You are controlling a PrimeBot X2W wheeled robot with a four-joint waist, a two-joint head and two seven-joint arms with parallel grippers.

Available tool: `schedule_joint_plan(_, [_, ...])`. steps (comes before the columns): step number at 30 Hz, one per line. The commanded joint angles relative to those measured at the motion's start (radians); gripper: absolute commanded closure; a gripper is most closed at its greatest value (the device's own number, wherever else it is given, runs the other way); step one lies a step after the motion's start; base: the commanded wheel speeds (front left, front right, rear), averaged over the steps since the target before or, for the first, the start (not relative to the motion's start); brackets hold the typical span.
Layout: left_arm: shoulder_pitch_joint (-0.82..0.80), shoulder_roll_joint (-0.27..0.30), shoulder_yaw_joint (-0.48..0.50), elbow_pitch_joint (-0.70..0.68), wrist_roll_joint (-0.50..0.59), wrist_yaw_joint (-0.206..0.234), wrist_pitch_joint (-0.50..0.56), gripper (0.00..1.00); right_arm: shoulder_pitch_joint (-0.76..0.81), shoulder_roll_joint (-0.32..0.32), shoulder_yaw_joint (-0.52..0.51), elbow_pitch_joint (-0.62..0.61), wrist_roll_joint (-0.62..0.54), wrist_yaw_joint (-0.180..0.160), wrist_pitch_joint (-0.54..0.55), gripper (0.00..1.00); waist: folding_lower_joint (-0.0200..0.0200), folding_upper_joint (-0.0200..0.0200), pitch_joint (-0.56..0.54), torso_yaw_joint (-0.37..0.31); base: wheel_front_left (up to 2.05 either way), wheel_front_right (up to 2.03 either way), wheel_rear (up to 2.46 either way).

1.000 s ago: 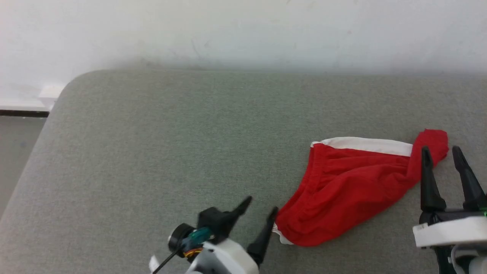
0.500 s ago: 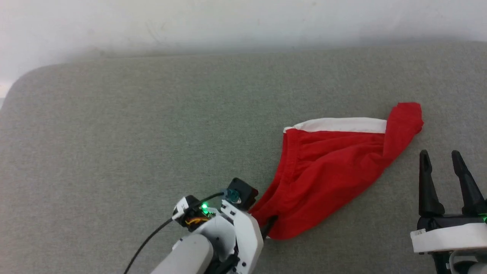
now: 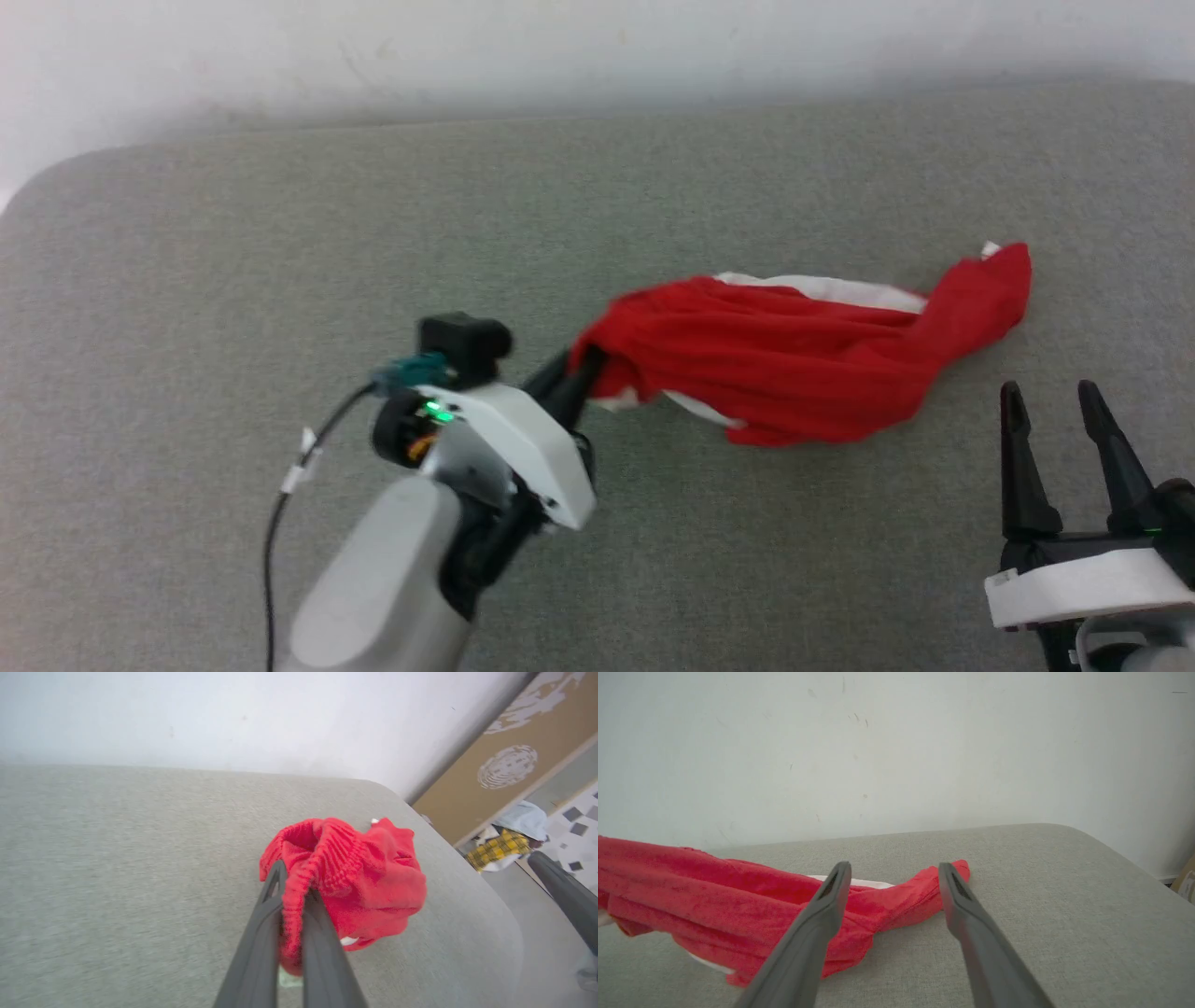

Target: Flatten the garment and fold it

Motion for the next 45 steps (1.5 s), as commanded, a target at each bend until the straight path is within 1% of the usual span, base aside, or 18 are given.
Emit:
schedule_joint_plan(1, [-0.013,0.014,0.038,0.003,-0.015,0.021,-0.021,1.0,-0.007,0.003,0.008,0.002,-0.009,-0.001,0.001,0.0,-0.0001,-0.0001,-0.025,0.032,0.0,0.0,0.0])
schedule_joint_plan(4, [-0.001,0.035,0.115,0.029,-0.041,0.072,-0.051,1.0,-0.014,0.0,0.028,0.0,-0.014,-0.001,0.008,0.0,-0.0001,-0.0001,-0.028,0.046,0.0,0.0,0.0])
schedule_joint_plan(5, [0.019,0.05,0.159,0.056,-0.055,0.111,-0.058,1.0,-0.017,0.0,0.034,-0.005,-0.015,-0.001,0.013,0.0,-0.0001,-0.0001,-0.025,0.054,0.0,0.0,0.0])
schedule_joint_plan(6, [0.019,0.05,0.159,0.056,-0.055,0.111,-0.058,1.0,-0.017,0.0,0.034,-0.005,-0.015,-0.001,0.013,0.0,-0.0001,-0.0001,-0.025,0.054,0.0,0.0,0.0])
schedule_joint_plan(10, [0.069,0.085,0.207,0.137,-0.045,0.188,-0.073,1.0,-0.022,0.0,0.047,-0.008,-0.016,-0.001,0.022,0.0,-0.0001,-0.0001,-0.017,0.072,0.0,0.0,0.0])
schedule_joint_plan(11, [0.081,0.088,0.211,0.157,-0.038,0.203,-0.078,0.64,-0.023,0.0,0.052,-0.008,-0.016,-0.001,0.024,0.0,-0.0001,-0.0001,-0.015,0.076,0.0,0.0,0.0])
schedule_joint_plan(12, [0.089,0.09,0.21,0.174,-0.033,0.209,-0.085,0.0,-0.025,0.0,0.058,-0.007,-0.015,-0.001,0.027,0.0,-0.0001,-0.0001,-0.013,0.08,0.0,0.0,0.0])
schedule_joint_plan(13, [0.095,0.088,0.208,0.184,-0.03,0.21,-0.098,0.0,-0.027,-0.002,0.067,-0.007,-0.015,-0.001,0.03,0.0,-0.0001,-0.0001,-0.012,0.084,0.0,0.0,0.0])
schedule_joint_plan(16, [0.103,0.071,0.209,0.189,-0.037,0.193,-0.149,0.0,-0.031,-0.013,0.095,-0.005,-0.009,-0.001,0.04,0.0,-0.0001,-0.0001,-0.013,0.102,0.0,0.0,0.0])
schedule_joint_plan(20, [0.101,0.061,0.184,0.15,-0.009,0.144,-0.258,0.0,-0.029,-0.031,0.119,-0.004,-0.001,-0.001,0.064,0.0,-0.0001,-0.0001,-0.025,0.137,0.0,0.0,0.0])
schedule_joint_plan(23, [0.11,0.068,0.17,0.107,0.037,0.134,-0.348,0.0,-0.018,-0.051,0.156,0.014,0.025,-0.001,0.135,0.0,-0.0001,-0.0001,-0.043,0.166,0.0,0.0,0.0])
schedule_joint_plan(26, [0.133,0.083,0.157,0.049,0.115,0.146,-0.39,0.0,-0.02,-0.078,0.202,0.041,0.055,-0.001,0.241,0.0,-0.0001,-0.0001,-0.057,0.194,0.0,0.0,0.0])
schedule_joint_plan(28, [0.149,0.1,0.152,-0.004,0.193,0.163,-0.399,0.0,-0.034,-0.094,0.225,0.066,0.066,-0.001,0.321,0.0,-0.0001,-0.0001,-0.064,0.213,0.0,0.0,0.0])
schedule_joint_plan(32, [0.205,0.099,0.173,-0.157,0.334,0.186,-0.401,0.0,-0.087,-0.08,0.232,0.134,0.094,-0.001,0.486,0.0,-0.0001,-0.0001,-0.069,0.245,0.0,0.0,0.0])
schedule_joint_plan(35, [0.253,0.078,0.182,-0.208,0.38,0.178,-0.401,0.0,-0.139,-0.053,0.207,0.186,0.111,-0.001,0.581,0.0,-0.0001,-0.0001,-0.068,0.269,0.0,0.0,0.0])
schedule_joint_plan(38, [0.277,0.047,0.19,-0.221,0.397,0.165,-0.401,0.0,-0.185,-0.037,0.16,0.249,0.069,-0.001,0.661,0.0,-0.0001,-0.0001,-0.06,0.297,0.0,0.0,0.0])
schedule_joint_plan(43, [0.28,0.008,0.207,-0.228,0.417,0.139,-0.401,0.0,-0.245,-0.009,0.069,0.346,-0.006,-0.001,0.711,0.0,-0.0001,-0.0001,-0.043,0.335,0.0,0.0,0.0])
schedule_joint_plan(45, [0.278,-0.002,0.213,-0.231,0.424,0.129,-0.401,0.0,-0.262,-0.003,0.065,0.377,-0.017,-0.001,0.711,0.0,-0.0001,-0.0001,-0.035,0.346,0.0,0.0,0.0])
